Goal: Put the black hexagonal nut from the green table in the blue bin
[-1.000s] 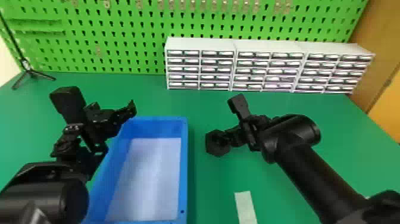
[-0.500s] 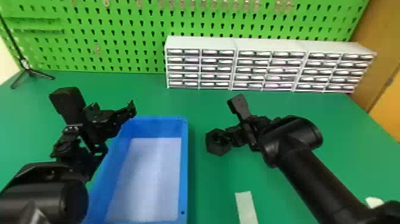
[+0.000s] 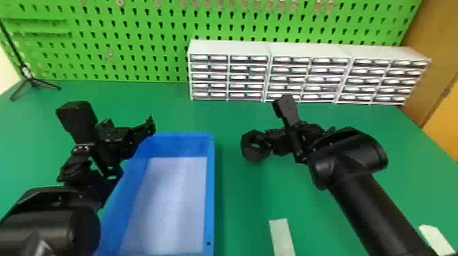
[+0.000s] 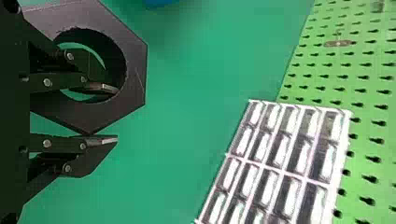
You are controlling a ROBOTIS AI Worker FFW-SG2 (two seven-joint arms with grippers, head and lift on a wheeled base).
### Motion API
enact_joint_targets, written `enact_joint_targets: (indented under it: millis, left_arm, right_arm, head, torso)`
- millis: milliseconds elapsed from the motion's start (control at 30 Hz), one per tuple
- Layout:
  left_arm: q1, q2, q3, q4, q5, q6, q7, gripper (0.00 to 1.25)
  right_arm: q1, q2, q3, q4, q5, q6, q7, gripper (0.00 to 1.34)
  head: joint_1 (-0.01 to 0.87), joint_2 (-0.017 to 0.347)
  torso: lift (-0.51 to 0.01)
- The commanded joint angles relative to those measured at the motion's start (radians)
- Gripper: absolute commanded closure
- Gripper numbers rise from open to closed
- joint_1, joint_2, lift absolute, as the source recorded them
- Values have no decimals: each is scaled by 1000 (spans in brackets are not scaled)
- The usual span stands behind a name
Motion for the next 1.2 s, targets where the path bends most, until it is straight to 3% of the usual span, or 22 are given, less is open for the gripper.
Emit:
enact_joint_targets:
  millis: [0, 133, 400, 533, 767, 967, 1167]
  left_arm:
    - [0, 0, 2, 0, 0, 0, 0, 99]
    - [3, 0, 5, 0, 0, 0, -2, 99]
    - [8, 0, 8, -3, 2, 0, -2, 99]
    - [8, 0, 8, -2, 2, 0, 0, 99]
    - [9, 0, 9, -2, 2, 0, -2, 99]
    - [11, 0, 9, -2, 2, 0, -2, 99]
    - [9, 0, 9, -2, 2, 0, -2, 99]
  right_arm:
    - [29, -8, -27, -81, 3, -14, 0, 992]
    - [74, -16, -73, -179, 5, -48, -8, 992]
    - [167, -30, -168, -369, -71, -154, -104, 992]
    - [204, -40, -173, -432, -120, -198, -163, 992]
    - [258, -62, -114, -466, -259, -335, -230, 992]
    - [273, -57, -64, -475, -390, -395, -232, 992]
    - [250, -82, 50, -493, -485, -395, -232, 992]
  head:
    - [692, 8]
    - [692, 8]
    - [692, 8]
    - [692, 8]
    - [692, 8]
    - [692, 8]
    - [692, 8]
  torso:
    - [-97]
    - [-97]
    - [-97]
    - [-97]
    - [-97]
    - [-97]
    - [-97]
